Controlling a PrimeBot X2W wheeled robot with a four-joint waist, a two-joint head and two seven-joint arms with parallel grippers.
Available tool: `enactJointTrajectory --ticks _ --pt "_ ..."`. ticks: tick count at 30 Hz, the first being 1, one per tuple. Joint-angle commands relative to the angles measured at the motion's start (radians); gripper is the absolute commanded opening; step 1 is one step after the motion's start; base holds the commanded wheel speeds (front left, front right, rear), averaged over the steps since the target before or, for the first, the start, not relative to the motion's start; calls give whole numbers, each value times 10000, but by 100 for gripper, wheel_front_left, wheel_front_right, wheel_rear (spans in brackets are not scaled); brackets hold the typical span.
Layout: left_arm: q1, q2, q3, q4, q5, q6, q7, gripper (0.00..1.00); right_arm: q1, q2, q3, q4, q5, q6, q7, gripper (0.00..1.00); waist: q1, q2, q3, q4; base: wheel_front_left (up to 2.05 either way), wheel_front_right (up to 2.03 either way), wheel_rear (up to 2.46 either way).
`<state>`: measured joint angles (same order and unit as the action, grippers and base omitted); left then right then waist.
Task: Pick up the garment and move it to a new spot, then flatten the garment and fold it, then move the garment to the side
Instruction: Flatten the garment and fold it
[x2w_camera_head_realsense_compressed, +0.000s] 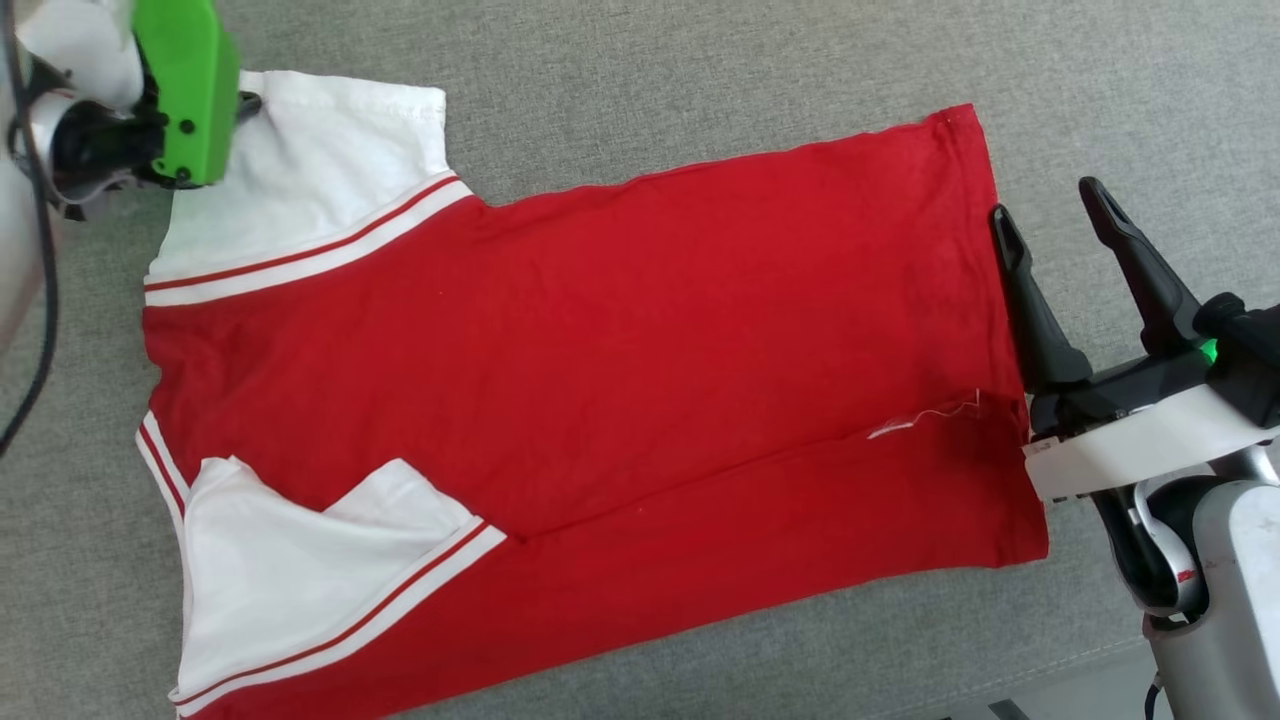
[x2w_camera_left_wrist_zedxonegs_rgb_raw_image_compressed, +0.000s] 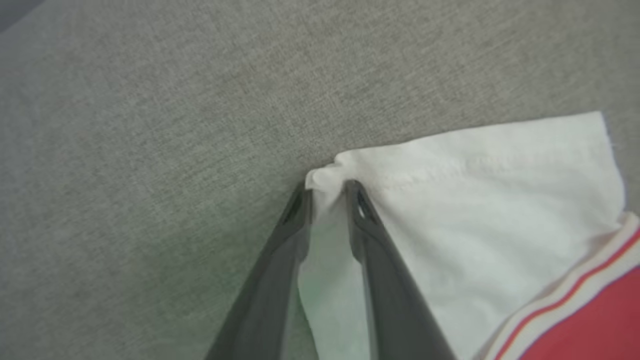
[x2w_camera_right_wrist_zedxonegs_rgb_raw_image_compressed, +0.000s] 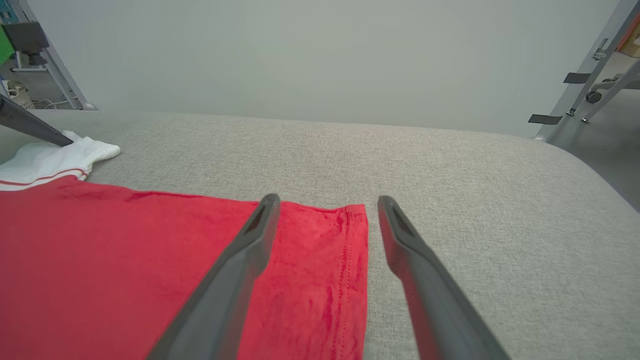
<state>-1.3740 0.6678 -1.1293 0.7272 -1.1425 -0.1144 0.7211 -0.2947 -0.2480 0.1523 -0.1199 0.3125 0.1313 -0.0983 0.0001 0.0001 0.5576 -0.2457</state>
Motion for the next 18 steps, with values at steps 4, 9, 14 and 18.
enactJointTrajectory --ticks 4,9,14,18 --pt "565 -226 -510 13 466 -118 -391 0 -396 -342 -257 19 70 -6 42 100 -1 -1 -329 298 0 0 0" --pt "445 -540 -584 -123 752 -151 -1570 0 -941 -1274 -382 60 312 -6 845 100 -1 -1 -859 738 0 0 0" --pt "399 -806 -731 -645 784 -159 -2526 0 -1772 -2642 70 321 1139 -6 2331 100 -1 -1 -1199 1229 0 0 0" --pt "366 -955 -926 -1090 877 -161 -3142 0 -2590 -3671 774 930 2296 -6 4138 100 -1 -1 -1297 1652 0 0 0"
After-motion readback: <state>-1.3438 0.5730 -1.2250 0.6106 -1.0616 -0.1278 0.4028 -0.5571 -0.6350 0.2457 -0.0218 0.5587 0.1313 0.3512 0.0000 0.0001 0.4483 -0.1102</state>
